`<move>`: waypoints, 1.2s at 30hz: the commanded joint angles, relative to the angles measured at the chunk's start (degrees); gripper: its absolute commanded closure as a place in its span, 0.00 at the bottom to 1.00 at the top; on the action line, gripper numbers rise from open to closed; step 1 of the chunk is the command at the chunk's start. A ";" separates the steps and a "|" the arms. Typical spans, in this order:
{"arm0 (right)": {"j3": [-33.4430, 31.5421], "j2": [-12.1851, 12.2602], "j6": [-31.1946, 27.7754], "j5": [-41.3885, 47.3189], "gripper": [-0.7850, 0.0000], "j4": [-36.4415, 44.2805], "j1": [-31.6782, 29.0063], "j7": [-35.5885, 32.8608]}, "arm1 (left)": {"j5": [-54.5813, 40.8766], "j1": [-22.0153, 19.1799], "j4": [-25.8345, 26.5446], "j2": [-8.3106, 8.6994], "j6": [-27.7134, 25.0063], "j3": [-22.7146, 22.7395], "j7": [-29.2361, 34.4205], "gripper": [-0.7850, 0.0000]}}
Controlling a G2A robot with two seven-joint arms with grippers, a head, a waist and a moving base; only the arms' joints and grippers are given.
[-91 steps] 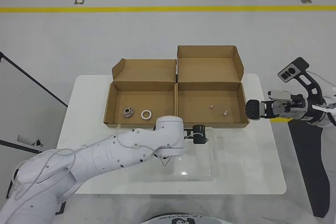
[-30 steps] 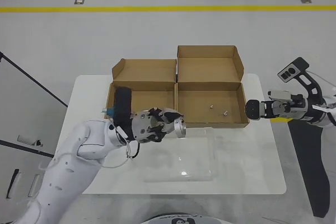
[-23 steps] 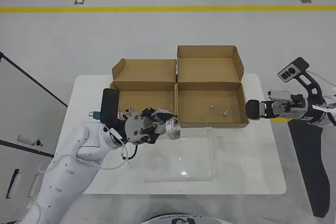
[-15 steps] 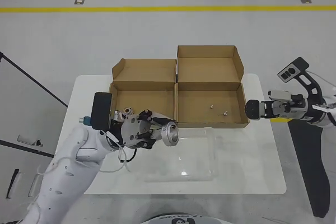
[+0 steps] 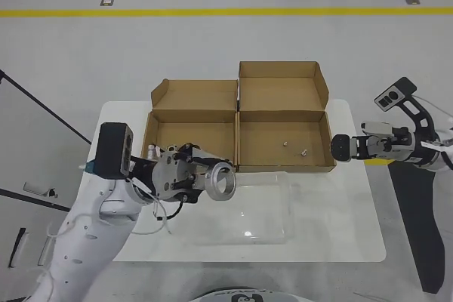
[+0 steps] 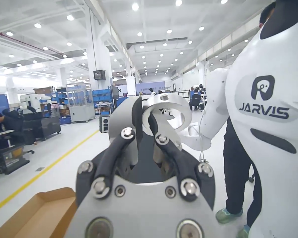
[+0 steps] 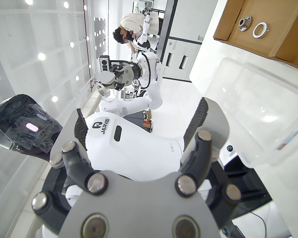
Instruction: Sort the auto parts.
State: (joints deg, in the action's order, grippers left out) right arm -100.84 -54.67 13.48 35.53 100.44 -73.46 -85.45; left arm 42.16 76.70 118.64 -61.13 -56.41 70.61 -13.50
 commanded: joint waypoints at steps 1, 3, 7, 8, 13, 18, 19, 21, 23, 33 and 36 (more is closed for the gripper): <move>0.00 0.00 0.00 0.00 0.00 0.00 0.00 0.00 | 0.65 0.07 0.08 -0.24 -0.39 0.15 -2.17 1.00; 0.00 0.00 0.00 0.00 0.00 0.00 0.00 0.00 | 2.08 0.00 -0.04 -0.50 -0.69 0.32 -3.89 1.00; 0.00 0.00 0.00 0.00 0.00 0.00 0.00 0.00 | 4.61 0.05 -0.27 -0.97 -1.59 0.40 -7.09 1.00; 0.00 0.00 0.00 0.00 0.00 0.00 0.00 0.00 | 4.99 0.15 -0.28 -1.06 -1.59 0.28 -7.65 1.00; 0.00 0.00 0.00 0.00 0.00 0.00 0.00 0.00 | 6.17 0.40 -0.62 -1.42 -1.59 -0.04 -9.60 1.00; 0.00 0.00 0.00 0.00 0.00 0.00 0.00 0.00 | 6.75 0.70 -1.07 -1.77 -1.56 -0.04 -11.48 1.00; 0.00 0.00 0.00 0.00 0.00 0.00 0.00 0.00 | 6.71 0.78 -1.13 -1.85 -1.48 0.02 -11.89 1.00; 0.00 0.00 0.00 0.00 0.00 0.00 0.00 0.00 | 6.96 0.91 -1.34 -1.98 -1.59 0.12 -12.35 1.00; 0.00 0.00 0.00 0.00 0.00 0.00 0.00 0.00 | 7.28 0.93 -1.41 -2.04 -1.59 0.25 -12.52 1.00; 0.00 0.00 0.00 0.00 0.00 0.00 0.00 0.00 | 7.28 0.93 -1.41 -2.04 -1.59 0.25 -12.52 1.00; 0.00 0.00 0.00 0.00 0.00 0.00 0.00 0.00 | 7.28 0.93 -1.41 -2.04 -1.59 0.25 -12.52 1.00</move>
